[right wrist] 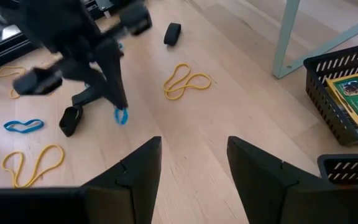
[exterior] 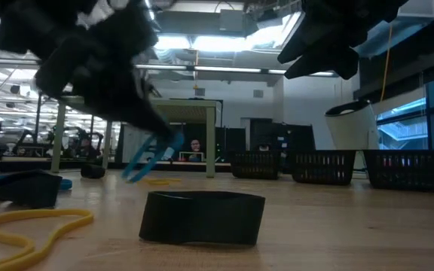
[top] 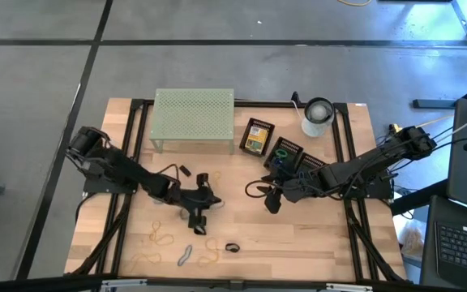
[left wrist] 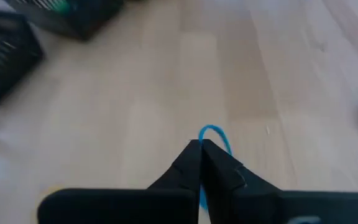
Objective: Pick & Place Office Desk Supplies
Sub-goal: Put the blue rubber band into the bottom black bin
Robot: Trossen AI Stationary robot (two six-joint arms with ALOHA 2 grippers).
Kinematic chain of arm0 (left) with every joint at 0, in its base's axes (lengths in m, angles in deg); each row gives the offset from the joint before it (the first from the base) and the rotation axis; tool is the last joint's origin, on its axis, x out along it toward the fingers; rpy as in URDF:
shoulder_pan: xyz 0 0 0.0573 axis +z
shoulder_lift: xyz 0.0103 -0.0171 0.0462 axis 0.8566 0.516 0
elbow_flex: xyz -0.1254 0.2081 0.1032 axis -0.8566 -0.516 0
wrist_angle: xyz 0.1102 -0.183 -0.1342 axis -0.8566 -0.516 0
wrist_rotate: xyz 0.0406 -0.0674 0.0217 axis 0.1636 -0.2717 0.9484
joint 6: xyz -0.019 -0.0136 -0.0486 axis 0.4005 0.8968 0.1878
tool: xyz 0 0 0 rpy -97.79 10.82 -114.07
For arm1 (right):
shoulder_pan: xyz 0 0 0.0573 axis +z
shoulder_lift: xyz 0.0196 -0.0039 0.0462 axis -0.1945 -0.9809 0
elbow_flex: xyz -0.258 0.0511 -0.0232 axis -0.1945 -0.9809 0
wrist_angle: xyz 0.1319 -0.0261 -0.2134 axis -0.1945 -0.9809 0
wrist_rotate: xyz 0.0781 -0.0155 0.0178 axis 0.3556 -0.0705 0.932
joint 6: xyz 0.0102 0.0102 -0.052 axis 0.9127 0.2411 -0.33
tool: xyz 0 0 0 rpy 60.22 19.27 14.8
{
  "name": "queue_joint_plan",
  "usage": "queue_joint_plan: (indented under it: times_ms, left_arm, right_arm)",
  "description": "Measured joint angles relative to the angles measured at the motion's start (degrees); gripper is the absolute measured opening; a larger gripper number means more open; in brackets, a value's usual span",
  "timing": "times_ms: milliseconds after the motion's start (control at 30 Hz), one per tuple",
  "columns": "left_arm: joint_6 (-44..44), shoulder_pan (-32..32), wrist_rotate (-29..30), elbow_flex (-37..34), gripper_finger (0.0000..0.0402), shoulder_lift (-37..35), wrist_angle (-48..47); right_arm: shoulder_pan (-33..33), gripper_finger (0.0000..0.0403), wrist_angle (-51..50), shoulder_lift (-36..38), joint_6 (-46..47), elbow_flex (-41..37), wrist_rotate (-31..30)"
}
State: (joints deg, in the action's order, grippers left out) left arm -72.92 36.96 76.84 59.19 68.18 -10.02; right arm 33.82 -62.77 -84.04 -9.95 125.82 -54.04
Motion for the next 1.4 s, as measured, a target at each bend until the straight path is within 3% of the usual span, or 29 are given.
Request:
queue_joint_plan:
  times_ms: [167,367,667,833,967,1400]
  left_arm:
    - [-2.02,-0.02,6.07,0.06,0.0002,-5.97,1.23]
    - [-15.04,-0.11,12.6,0.09,0.0002,-9.76,9.57]
    - [-32.19,-0.11,13.42,0.15,0.0002,-9.97,29.69]
    - [-34.77,-0.09,13.45,0.17,0.0002,-9.99,33.87]
    - [-35.82,-0.09,13.38,0.17,0.0002,-9.99,35.12]
    - [-36.1,0.09,11.44,0.19,0.0002,-10.0,35.57]
  right_arm:
    - [0.0,0.0185,0.66,0.0,-0.02,0.0,0.0]
    - [0.0,0.0185,4.3,-0.02,-1.82,0.0,-0.02]
    - [0.0,0.0185,15.0,-0.02,-10.87,0.0,0.44]
    - [-0.02,0.0185,22.2,-0.09,-18.95,0.0,0.86]
    - [0.0,0.0193,29.64,-1.28,-26.83,-0.02,4.92]
    - [-3.43,0.0285,43.18,-7.84,-35.34,-0.04,11.71]
